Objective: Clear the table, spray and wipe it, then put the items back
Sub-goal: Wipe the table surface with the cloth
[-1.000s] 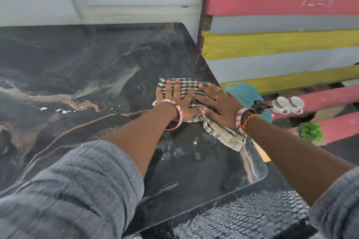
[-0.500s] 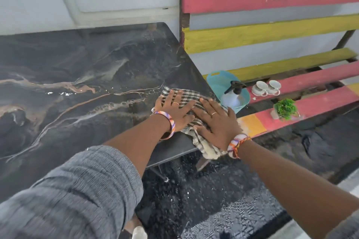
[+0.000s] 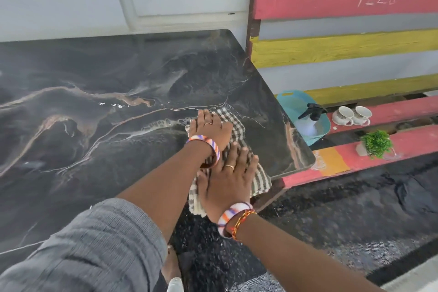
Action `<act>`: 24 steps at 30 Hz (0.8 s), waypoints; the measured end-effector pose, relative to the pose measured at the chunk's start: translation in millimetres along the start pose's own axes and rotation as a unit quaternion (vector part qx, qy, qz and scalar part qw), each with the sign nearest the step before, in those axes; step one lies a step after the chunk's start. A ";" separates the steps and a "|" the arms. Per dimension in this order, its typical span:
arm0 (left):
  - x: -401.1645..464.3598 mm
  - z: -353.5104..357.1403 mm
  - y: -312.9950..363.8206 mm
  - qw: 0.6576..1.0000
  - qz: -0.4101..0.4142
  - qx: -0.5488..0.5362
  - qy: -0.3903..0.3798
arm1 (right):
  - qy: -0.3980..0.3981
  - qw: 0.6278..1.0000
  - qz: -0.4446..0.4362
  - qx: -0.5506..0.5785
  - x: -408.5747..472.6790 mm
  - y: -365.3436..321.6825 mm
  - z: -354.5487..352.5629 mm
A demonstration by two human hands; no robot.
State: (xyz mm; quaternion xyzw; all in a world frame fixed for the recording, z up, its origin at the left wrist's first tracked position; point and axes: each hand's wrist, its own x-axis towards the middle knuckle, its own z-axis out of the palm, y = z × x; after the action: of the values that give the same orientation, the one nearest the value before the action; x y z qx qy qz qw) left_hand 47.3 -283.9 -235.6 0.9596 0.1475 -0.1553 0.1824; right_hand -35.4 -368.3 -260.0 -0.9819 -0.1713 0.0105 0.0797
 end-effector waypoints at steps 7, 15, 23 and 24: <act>21.6 -7.1 -28.8 0.996 0.024 0.069 0.054 | -0.036 0.999 0.021 0.004 28.4 -36.1 7.9; 80.6 -55.2 -92.8 0.995 0.008 0.082 0.063 | -0.101 0.995 0.000 0.010 103.1 -95.3 9.1; 129.6 -112.8 -196.9 0.994 -0.044 0.062 0.081 | -0.083 0.993 -0.085 -0.001 179.1 -175.1 25.5; 133.1 -118.2 -210.1 0.993 -0.051 0.061 0.084 | -0.084 0.992 -0.096 -0.001 186.4 -184.7 27.2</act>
State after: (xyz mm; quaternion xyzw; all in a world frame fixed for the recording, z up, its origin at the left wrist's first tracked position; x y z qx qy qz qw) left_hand 125.6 -20.0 -241.8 0.9699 0.2010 -0.0920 0.1025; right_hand 76.9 -129.6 -256.0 -0.9567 -0.2708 0.0846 0.0646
